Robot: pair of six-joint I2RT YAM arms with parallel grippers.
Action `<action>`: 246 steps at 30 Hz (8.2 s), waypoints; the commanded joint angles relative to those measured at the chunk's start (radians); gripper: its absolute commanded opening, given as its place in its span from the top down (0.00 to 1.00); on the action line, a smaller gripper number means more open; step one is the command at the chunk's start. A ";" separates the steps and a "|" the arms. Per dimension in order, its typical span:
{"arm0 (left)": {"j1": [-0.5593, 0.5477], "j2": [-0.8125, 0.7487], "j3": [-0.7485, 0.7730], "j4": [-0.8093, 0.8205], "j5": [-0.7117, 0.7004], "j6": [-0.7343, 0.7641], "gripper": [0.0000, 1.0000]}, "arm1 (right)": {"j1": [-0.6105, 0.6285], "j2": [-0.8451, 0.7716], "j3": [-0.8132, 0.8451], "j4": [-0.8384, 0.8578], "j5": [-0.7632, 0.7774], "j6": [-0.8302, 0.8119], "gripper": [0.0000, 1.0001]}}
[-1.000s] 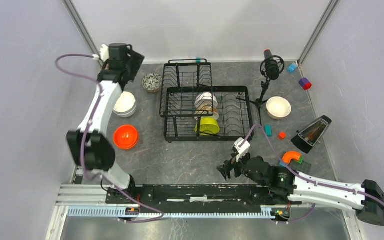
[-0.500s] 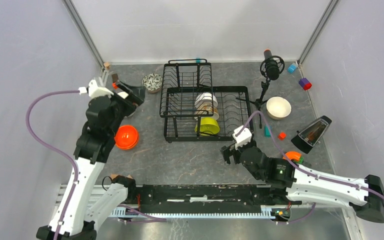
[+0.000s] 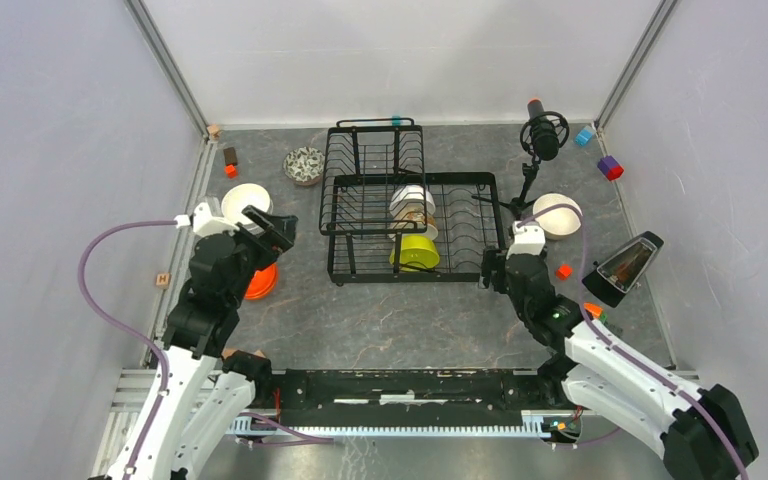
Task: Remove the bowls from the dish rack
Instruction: Adjust the dish rack at the center of the board, then move the dish rack to the center of the board.
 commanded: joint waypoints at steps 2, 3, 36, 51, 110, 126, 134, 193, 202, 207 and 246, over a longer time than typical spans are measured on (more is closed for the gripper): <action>-0.003 0.000 -0.117 0.037 0.054 0.014 0.05 | -0.062 0.038 -0.096 0.195 -0.048 0.128 0.18; -0.003 -0.005 -0.136 0.042 0.058 0.007 0.06 | -0.068 0.049 -0.104 0.203 -0.031 0.145 0.19; -0.236 0.434 -0.327 0.357 -0.059 -0.220 0.31 | -0.236 0.129 -0.237 0.318 -0.271 0.216 0.61; -0.251 0.660 -0.241 0.496 -0.094 -0.242 0.77 | -0.238 -0.026 -0.269 0.193 -0.349 0.163 0.60; -0.147 0.735 -0.048 0.475 -0.105 -0.138 0.30 | -0.238 -0.204 -0.112 -0.067 -0.405 0.027 0.10; -0.148 0.344 -0.232 0.239 -0.057 -0.209 0.25 | -0.238 -0.242 -0.058 -0.097 -0.399 0.001 0.10; -0.148 0.193 -0.297 0.210 -0.047 -0.221 0.25 | -0.238 -0.278 -0.061 -0.085 -0.389 0.037 0.10; -0.149 0.067 -0.400 0.218 0.016 -0.207 0.31 | -0.173 0.152 0.131 0.013 -0.085 0.151 0.18; -0.149 0.059 -0.428 0.244 0.054 -0.233 0.31 | -0.232 0.356 0.173 0.140 -0.148 0.224 0.32; -0.149 0.076 -0.429 0.268 0.056 -0.250 0.31 | -0.254 0.375 0.110 0.194 -0.246 0.254 0.56; -0.149 0.664 -0.214 0.568 0.086 -0.310 0.36 | -0.191 0.012 -0.142 0.138 -0.490 0.308 1.00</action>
